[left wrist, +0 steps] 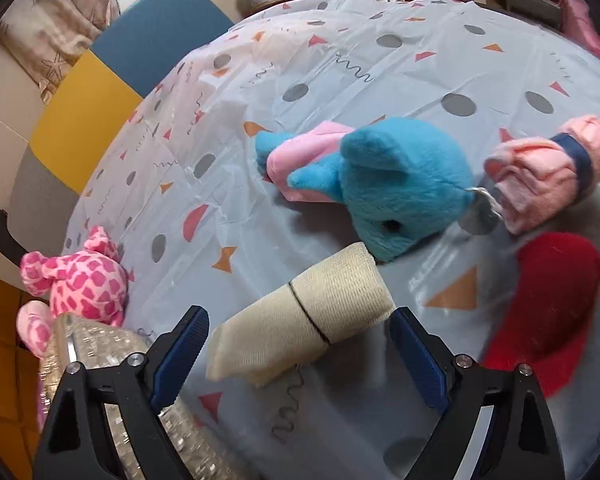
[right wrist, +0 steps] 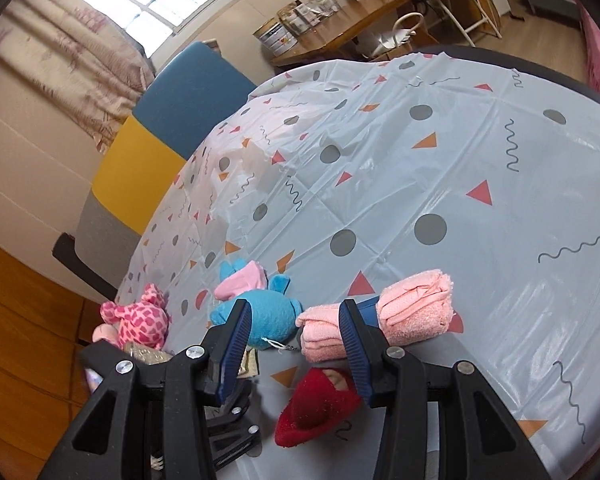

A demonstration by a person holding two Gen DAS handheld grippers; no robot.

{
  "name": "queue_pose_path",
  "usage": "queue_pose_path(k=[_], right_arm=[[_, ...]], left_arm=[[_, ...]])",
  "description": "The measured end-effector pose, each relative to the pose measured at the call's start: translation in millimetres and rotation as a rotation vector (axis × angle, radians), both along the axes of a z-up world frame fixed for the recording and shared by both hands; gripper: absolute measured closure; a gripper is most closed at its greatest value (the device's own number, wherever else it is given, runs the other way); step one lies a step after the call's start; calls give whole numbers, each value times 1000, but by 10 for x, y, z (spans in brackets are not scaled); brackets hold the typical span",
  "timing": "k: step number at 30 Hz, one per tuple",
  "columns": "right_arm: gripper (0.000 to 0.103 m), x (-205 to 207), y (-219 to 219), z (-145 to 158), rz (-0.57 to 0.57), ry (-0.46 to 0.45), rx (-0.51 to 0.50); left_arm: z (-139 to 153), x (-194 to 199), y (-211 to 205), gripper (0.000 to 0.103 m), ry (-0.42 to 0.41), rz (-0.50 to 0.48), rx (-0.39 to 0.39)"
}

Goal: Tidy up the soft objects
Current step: 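Grasp the beige mesh cloth roll with the left gripper, then lift the beige roll with the left gripper while the right grasps the red knit hat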

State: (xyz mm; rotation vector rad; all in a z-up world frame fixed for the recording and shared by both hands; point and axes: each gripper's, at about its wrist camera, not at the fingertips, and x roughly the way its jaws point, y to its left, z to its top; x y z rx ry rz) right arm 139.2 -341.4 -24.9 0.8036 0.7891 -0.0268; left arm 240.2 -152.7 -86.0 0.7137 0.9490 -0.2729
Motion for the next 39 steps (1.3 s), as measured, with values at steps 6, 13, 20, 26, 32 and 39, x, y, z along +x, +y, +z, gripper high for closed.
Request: queue_pose_path(k=[6, 13, 20, 26, 32, 39], right_arm=[[57, -48, -134, -17, -59, -9, 32], [57, -4, -104, -43, -32, 9, 26], [57, 60, -11, -147, 34, 71, 42], [57, 54, 21, -154, 45, 75, 37], [57, 62, 22, -248, 62, 111, 87], [57, 51, 68, -295, 90, 156, 97]], left_arm=[[-18, 29, -9, 60, 58, 18, -127], [172, -258, 142, 73, 97, 51, -298], [224, -683, 377, 73, 178, 105, -440], [143, -785, 336, 71, 161, 130, -405], [-41, -619, 323, 49, 197, 171, -363], [-41, -646, 462, 73, 167, 185, -399]])
